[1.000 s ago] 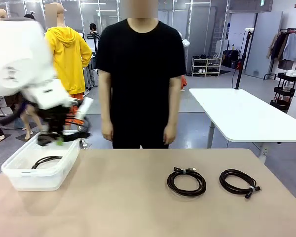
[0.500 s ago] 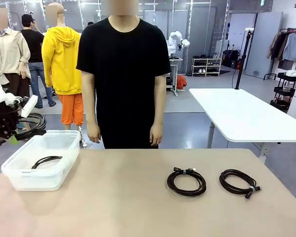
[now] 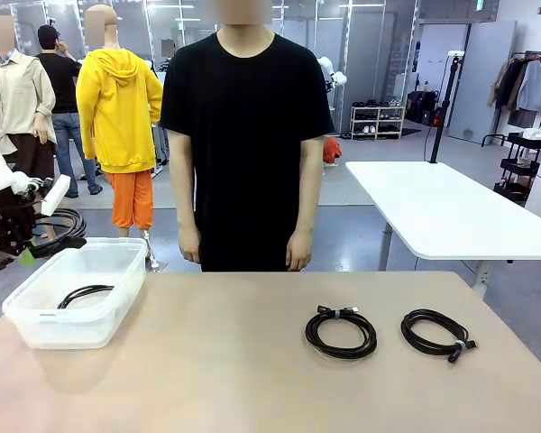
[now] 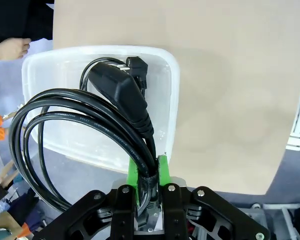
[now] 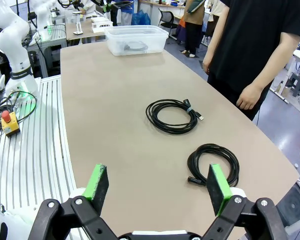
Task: Organize and store the cables.
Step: Place the Power Cable into the Organizing box.
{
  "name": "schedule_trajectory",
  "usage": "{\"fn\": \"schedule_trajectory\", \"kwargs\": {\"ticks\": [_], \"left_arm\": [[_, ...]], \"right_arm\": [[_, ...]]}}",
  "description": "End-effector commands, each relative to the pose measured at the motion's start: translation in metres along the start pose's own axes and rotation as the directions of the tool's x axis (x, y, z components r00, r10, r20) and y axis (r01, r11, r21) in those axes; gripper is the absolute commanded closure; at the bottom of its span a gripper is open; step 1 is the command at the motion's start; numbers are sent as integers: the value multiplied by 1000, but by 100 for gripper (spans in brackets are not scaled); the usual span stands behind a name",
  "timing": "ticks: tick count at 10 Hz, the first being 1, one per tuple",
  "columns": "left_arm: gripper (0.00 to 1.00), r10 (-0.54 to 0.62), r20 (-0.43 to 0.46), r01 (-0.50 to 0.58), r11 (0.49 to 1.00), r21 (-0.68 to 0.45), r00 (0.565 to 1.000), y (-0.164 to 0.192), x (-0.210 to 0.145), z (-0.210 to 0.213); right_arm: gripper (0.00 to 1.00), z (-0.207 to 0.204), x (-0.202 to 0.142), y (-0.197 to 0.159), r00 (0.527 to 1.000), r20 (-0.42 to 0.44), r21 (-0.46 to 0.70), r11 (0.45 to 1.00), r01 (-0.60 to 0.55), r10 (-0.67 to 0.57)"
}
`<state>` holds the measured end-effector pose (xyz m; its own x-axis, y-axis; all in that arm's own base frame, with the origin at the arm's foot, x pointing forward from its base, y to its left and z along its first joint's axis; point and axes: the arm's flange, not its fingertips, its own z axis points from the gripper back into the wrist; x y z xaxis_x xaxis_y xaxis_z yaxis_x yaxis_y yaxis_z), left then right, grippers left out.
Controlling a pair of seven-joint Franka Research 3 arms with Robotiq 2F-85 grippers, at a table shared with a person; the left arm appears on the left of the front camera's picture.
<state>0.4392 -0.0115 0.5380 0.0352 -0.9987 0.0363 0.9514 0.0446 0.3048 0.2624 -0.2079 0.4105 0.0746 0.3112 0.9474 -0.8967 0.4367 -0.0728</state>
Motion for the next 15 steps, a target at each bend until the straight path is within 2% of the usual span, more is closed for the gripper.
{"fn": "schedule_trajectory", "kwargs": {"ticks": [1, 2, 3, 4, 5, 10, 12, 13, 14, 15], "left_arm": [[82, -28, -15, 27, 999, -34, 1000, 9, 6, -8], [82, -119, -31, 120, 993, 12, 992, 43, 7, -39], [82, -119, -31, 120, 993, 12, 992, 43, 7, -39], [82, -104, 6, 104, 994, -28, 995, 62, 8, -59], [82, -52, -32, 50, 997, -55, 998, 73, 6, -80], [82, -38, 71, 52, 975, -215, 997, 93, -5, -152], [82, -50, 58, 63, 965, -256, 997, 102, -5, -168], [70, -51, 88, 74, 956, -282, 995, 102, -5, -169], [62, -48, 74, 68, 955, -290, 996, 104, -6, -173], [49, -52, 58, 67, 954, -293, 997, 102, -5, -172]], "right_arm": [[0, 0, 3, -1, 1000, 11, -7, 1000, 14, -13], [0, 0, 3, -1, 1000, 11, -7, 1000, 14, -13], [0, 0, 3, -1, 1000, 11, -7, 1000, 14, -13], [0, 0, 3, -1, 1000, 11, -7, 1000, 14, -13], [0, 0, 3, -1, 1000, 11, -7, 1000, 14, -13], [0, 0, 3, -1, 1000, 11, -7, 1000, 14, -13], [0, 0, 3, -1, 1000, 11, -7, 1000, 14, -13], [0, 0, 3, -1, 1000, 11, -7, 1000, 14, -13], [0, 0, 3, -1, 1000, 11, -7, 1000, 14, -13], [0, 0, 3, -1, 1000, 11, -7, 1000, 14, -13]]}}
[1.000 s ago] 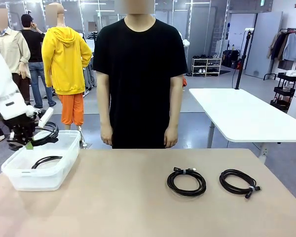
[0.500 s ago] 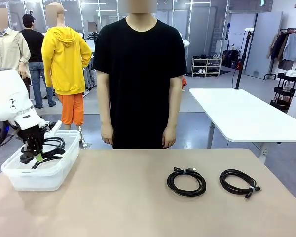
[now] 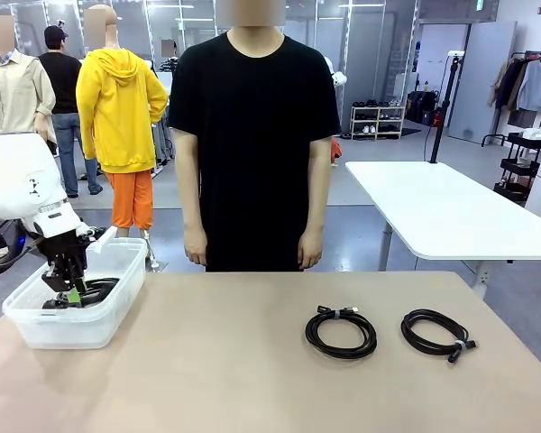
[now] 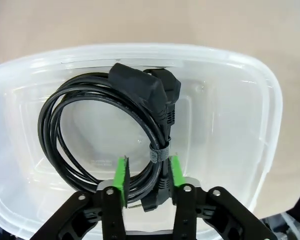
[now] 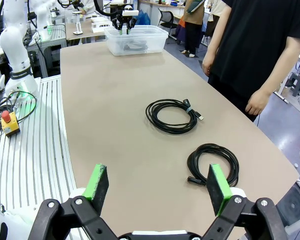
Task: Organize and store the cables.
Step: Place the Power Cable into the Organizing box.
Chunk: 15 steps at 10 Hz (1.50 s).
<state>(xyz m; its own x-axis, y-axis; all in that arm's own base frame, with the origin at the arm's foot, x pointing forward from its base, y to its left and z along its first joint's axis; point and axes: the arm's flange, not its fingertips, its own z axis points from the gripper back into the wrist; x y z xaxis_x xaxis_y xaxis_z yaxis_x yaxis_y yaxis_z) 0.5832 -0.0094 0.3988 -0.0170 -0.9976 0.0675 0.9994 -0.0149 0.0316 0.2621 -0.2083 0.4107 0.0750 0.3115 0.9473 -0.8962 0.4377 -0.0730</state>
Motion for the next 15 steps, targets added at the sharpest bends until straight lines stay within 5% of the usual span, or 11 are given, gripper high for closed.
{"fn": "schedule_trajectory", "kwargs": {"ticks": [1, 5, 9, 15], "left_arm": [[41, -13, 7, 13, 1000, -15, 1000, 5, -3, 8], [1, -8, 12, 8, 1000, 6, 1000, -8, 3, 24], [0, 51, 17, -51, 999, 12, 999, -11, 2, 28], [0, -2, 4, 2, 1000, 22, 1000, -5, 5, 27]], "right_arm": [[0, 0, 3, -1, 1000, 11, -6, 1000, 13, -13], [0, 0, 3, -1, 1000, 11, -6, 1000, 13, -13], [0, 0, 3, -1, 1000, 11, -6, 1000, 13, -13], [0, 0, 3, -1, 1000, 11, -6, 1000, 13, -13]]}}
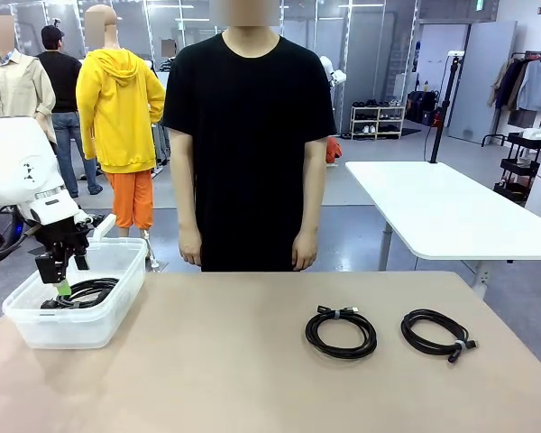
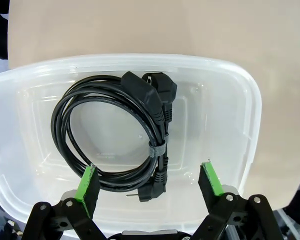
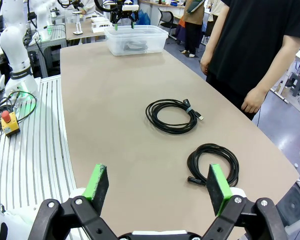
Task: Organize and store the cables.
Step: Place the USB Extension Cable into the Organizing box.
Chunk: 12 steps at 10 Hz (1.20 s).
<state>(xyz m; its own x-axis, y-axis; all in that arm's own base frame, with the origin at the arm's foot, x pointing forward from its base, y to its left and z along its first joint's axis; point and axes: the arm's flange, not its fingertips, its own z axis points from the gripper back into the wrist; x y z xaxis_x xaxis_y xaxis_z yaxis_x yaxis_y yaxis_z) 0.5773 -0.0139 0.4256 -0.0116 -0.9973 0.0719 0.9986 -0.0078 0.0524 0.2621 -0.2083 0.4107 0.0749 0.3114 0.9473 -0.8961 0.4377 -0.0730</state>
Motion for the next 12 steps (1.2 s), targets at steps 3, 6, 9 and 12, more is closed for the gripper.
{"fn": "schedule_trajectory", "kwargs": {"ticks": [3, 6, 9, 12], "left_arm": [[0, -8, 0, 8, 1000, 0, 1000, 0, -2, 0], [0, -8, 0, 8, 1000, 0, 1000, 0, -2, 0], [0, 66, -111, -64, 998, 17, 992, 10, 9, 36], [0, 280, 59, -284, 955, 90, 958, -48, 31, 111]], "right_arm": [[0, 0, 3, -1, 1000, 11, -6, 1000, 13, -13], [0, 0, 3, -1, 1000, 11, -6, 1000, 13, -13], [0, 0, 3, -1, 1000, 11, -6, 1000, 13, -13], [0, 0, 3, -1, 1000, 11, -6, 1000, 13, -13]]}}
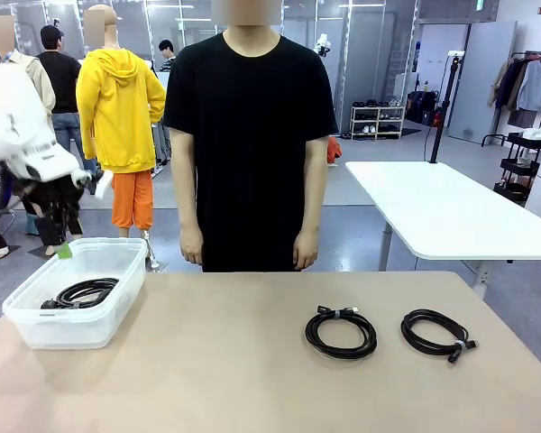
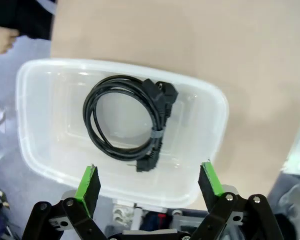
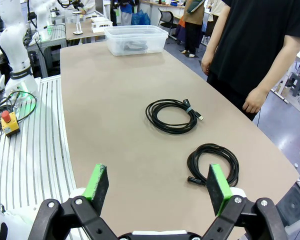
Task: Organize and store the cables.
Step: Place the USB Extension Cable into the Organizing box.
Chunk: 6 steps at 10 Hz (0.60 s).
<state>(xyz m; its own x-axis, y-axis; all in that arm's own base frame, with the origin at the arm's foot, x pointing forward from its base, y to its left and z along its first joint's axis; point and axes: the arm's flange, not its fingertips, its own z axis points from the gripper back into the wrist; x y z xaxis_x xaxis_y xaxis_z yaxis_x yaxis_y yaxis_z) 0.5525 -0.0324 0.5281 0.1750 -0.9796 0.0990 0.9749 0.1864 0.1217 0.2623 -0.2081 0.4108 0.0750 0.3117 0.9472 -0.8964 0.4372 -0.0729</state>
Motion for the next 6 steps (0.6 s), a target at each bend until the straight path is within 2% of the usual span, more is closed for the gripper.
{"fn": "schedule_trajectory", "kwargs": {"ticks": [1, 2, 3, 5, 6], "left_arm": [[0, 236, 118, -238, 971, 7, 965, -64, -2, 25], [0, 271, 178, -286, 956, 63, 946, -94, -1, 31], [0, 319, 286, -339, 940, 24, 904, -124, 1, 35], [0, 346, 464, -415, 909, 51, 815, -183, -8, 38], [0, 335, 504, -416, 908, 54, 796, -200, -19, 34]], "right_arm": [[0, 0, 3, -1, 1000, 12, -6, 1000, 13, -13], [0, 0, 3, -1, 1000, 12, -6, 1000, 13, -13], [0, 0, 3, -1, 1000, 12, -6, 1000, 13, -13], [0, 0, 3, -1, 1000, 12, -6, 1000, 13, -13], [0, 0, 3, -1, 1000, 12, -6, 1000, 13, -13]]}}
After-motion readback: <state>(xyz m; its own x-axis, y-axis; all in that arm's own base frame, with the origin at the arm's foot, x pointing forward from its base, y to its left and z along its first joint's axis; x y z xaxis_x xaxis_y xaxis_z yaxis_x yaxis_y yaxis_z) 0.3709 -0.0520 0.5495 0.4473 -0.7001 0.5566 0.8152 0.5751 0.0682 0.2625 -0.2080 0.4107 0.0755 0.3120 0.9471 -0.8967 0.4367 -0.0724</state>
